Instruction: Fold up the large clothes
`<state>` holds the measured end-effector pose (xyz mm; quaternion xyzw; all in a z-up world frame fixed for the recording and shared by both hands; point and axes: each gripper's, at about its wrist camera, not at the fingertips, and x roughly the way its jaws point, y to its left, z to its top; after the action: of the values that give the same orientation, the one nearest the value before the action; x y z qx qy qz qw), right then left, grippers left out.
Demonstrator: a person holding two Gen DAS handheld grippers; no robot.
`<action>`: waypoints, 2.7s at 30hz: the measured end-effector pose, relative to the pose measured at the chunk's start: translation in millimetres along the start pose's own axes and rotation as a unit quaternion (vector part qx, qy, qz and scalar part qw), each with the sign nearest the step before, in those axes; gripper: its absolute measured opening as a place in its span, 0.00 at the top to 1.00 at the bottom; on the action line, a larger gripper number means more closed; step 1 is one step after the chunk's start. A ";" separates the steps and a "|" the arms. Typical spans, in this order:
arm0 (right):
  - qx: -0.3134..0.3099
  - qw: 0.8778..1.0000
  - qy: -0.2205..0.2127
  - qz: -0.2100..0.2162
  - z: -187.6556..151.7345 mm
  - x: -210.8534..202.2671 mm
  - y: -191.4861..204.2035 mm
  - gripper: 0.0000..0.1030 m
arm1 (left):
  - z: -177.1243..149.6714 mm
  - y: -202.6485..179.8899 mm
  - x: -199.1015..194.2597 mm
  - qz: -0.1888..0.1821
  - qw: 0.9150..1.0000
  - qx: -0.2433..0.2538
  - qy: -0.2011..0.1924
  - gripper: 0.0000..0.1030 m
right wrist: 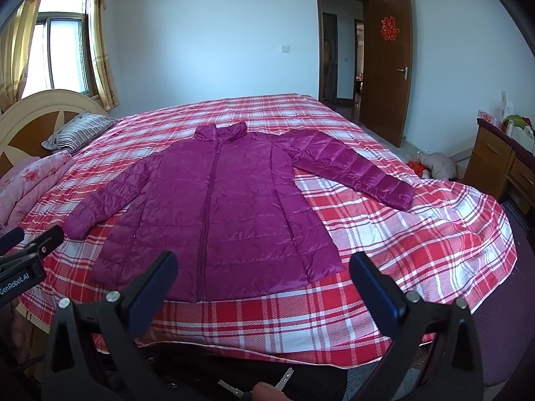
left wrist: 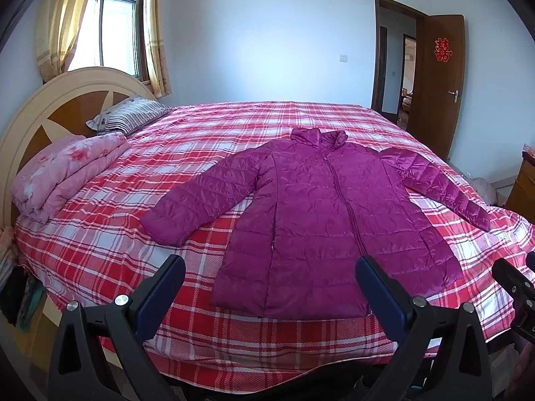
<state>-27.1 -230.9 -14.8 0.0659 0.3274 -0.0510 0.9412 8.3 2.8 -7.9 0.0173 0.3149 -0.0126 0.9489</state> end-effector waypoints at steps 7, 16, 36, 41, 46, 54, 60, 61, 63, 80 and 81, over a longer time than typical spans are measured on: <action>0.014 1.000 0.002 0.028 -2.7 7.6 -4.2 0.00 | 0.1 2.1 14.4 -0.020 0.999 0.010 0.023 0.01; 0.073 0.994 0.055 0.065 -9.7 76.9 -49.1 0.00 | 14.9 -4.1 72.3 -0.021 0.998 0.055 0.018 0.01; 0.208 0.965 0.076 -0.141 74.9 224.8 -283.0 0.29 | 94.3 -23.6 264.0 0.038 0.998 0.045 0.019 0.01; 0.219 0.956 0.114 -0.159 80.2 253.9 -311.4 0.35 | 96.9 -30.3 289.3 0.059 0.996 0.061 0.020 0.01; 0.199 0.954 0.146 -0.169 78.0 275.6 -315.8 0.55 | 94.2 -30.5 311.8 0.062 0.996 0.060 0.029 0.01; 0.194 0.964 0.131 -0.130 78.8 281.7 -311.4 0.86 | 83.8 -27.5 336.8 0.056 0.995 0.056 0.053 0.01; 0.192 0.969 0.086 -0.126 99.5 265.0 -306.3 0.89 | 80.6 -25.8 343.9 0.045 0.996 0.052 0.061 0.01; 0.189 0.971 0.077 -0.127 105.7 261.7 -303.8 0.89 | 80.4 -26.1 344.1 0.043 0.996 0.052 0.062 0.01; 0.173 0.975 0.053 -0.132 123.5 250.5 -296.2 0.89 | 79.7 -27.1 346.0 0.042 0.996 0.052 0.065 0.01; -0.014 0.994 -0.071 -0.077 257.4 203.1 -138.1 0.89 | 77.5 -21.9 352.1 0.017 0.996 0.040 0.081 0.01; -0.026 0.994 -0.075 -0.073 260.6 202.4 -126.7 0.89 | 77.3 -21.4 351.9 0.016 0.996 0.039 0.080 0.01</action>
<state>272.1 -407.6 50.1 0.0139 0.2612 -0.1155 0.9583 335.7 -26.4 -156.9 0.0601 0.3890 -0.0085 0.9192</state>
